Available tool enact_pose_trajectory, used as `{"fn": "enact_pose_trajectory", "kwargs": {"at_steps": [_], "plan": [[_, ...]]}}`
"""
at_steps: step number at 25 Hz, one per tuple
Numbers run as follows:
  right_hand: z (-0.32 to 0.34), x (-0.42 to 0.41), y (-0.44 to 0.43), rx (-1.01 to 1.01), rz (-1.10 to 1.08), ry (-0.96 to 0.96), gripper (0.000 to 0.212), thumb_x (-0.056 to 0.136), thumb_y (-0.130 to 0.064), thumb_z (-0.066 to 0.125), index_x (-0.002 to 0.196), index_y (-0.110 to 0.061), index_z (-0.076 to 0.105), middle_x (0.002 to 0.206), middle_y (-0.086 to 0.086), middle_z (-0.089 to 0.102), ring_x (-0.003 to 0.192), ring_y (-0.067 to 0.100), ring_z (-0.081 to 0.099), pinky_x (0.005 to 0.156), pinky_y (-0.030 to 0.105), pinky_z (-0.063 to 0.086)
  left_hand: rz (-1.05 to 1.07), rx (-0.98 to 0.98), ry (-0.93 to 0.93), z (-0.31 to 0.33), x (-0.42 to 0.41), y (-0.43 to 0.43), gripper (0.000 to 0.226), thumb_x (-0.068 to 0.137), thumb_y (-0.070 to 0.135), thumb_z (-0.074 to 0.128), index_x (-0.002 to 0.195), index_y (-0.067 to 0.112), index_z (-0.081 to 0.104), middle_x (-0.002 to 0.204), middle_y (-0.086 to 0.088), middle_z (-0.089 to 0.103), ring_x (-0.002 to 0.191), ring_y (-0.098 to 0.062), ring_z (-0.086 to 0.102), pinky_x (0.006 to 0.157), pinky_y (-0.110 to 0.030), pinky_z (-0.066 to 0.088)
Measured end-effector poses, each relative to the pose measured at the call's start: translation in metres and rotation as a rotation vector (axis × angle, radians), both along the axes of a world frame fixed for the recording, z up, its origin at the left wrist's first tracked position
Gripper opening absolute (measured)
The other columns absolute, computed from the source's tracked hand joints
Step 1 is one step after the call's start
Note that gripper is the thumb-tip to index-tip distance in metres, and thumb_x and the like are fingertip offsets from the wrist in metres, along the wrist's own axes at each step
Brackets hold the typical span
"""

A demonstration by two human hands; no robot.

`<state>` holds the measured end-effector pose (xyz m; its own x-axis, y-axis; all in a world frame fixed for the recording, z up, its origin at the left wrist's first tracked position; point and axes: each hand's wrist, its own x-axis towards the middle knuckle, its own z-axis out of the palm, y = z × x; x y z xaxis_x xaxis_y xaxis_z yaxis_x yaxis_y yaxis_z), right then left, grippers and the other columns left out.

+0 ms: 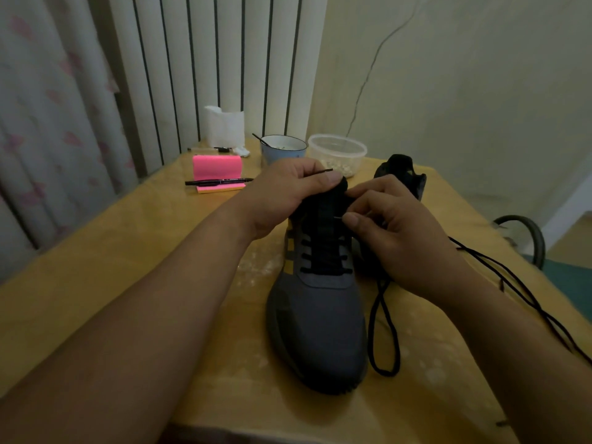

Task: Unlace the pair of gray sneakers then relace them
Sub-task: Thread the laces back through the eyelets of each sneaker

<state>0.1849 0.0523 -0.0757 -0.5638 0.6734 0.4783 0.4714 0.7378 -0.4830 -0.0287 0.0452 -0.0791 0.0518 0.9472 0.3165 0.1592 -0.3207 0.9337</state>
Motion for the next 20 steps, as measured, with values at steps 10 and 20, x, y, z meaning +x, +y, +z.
{"fn": "enact_pose_trajectory", "kwargs": {"at_steps": [10,20], "plan": [[-0.006,-0.011,-0.007,0.0,-0.031,0.056,0.007,0.099,-0.021,0.066,0.094,-0.024,0.07,0.121,-0.012,0.053,0.113,-0.009,0.049,0.088,0.001,0.039,0.032,0.044,-0.055,-0.009,0.001,0.002,0.029,0.104,0.022,0.064,0.114,-0.005,0.069,0.107,-0.024,0.073,0.089,-0.018,0.071,0.077,-0.027,0.059],[-0.025,-0.015,-0.023,0.191,-0.146,0.165,0.016,0.098,-0.012,0.068,0.109,-0.019,0.077,0.133,-0.015,0.059,0.123,-0.005,0.055,0.101,0.005,0.04,0.069,0.042,-0.05,-0.01,-0.001,0.0,0.033,0.103,0.027,0.066,0.112,-0.004,0.069,0.103,-0.019,0.074,0.087,-0.015,0.071,0.074,-0.024,0.057]]}}
